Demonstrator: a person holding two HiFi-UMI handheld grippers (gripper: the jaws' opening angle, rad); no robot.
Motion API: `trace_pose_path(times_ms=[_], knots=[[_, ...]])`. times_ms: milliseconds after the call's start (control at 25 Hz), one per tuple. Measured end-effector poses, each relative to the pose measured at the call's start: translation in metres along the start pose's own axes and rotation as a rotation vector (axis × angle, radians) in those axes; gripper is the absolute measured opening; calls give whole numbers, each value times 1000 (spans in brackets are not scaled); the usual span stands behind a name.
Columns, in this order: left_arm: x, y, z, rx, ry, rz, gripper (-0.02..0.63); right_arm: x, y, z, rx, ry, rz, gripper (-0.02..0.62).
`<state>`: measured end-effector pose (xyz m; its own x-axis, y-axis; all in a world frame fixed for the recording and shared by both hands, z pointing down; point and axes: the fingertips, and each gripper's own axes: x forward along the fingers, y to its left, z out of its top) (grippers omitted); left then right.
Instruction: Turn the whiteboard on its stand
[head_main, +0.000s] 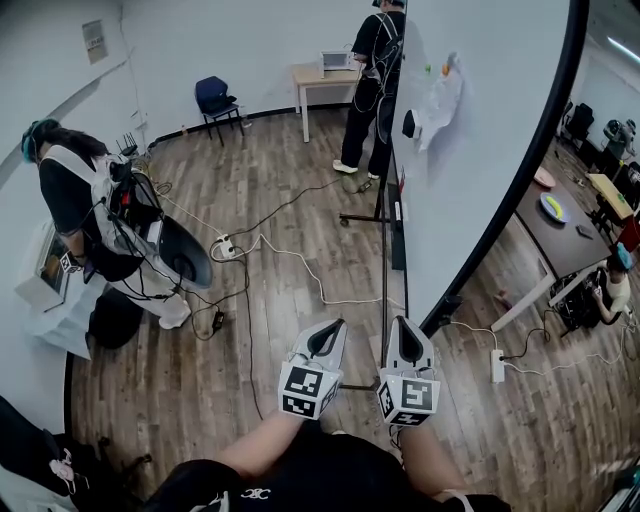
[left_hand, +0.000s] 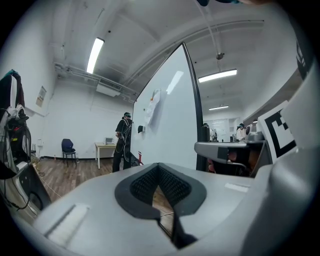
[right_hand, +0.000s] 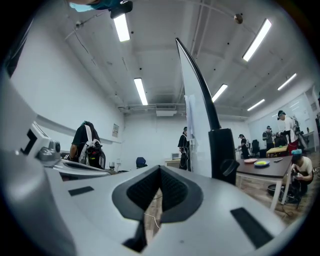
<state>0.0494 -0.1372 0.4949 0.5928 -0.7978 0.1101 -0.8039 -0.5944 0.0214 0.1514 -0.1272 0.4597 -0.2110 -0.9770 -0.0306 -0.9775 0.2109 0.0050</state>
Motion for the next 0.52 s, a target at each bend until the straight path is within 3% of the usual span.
trace_pose_path(times_ms=[520], knots=[[3,3,1,-6,-5,-2,8,2,3,-2,-6,12,7,5]])
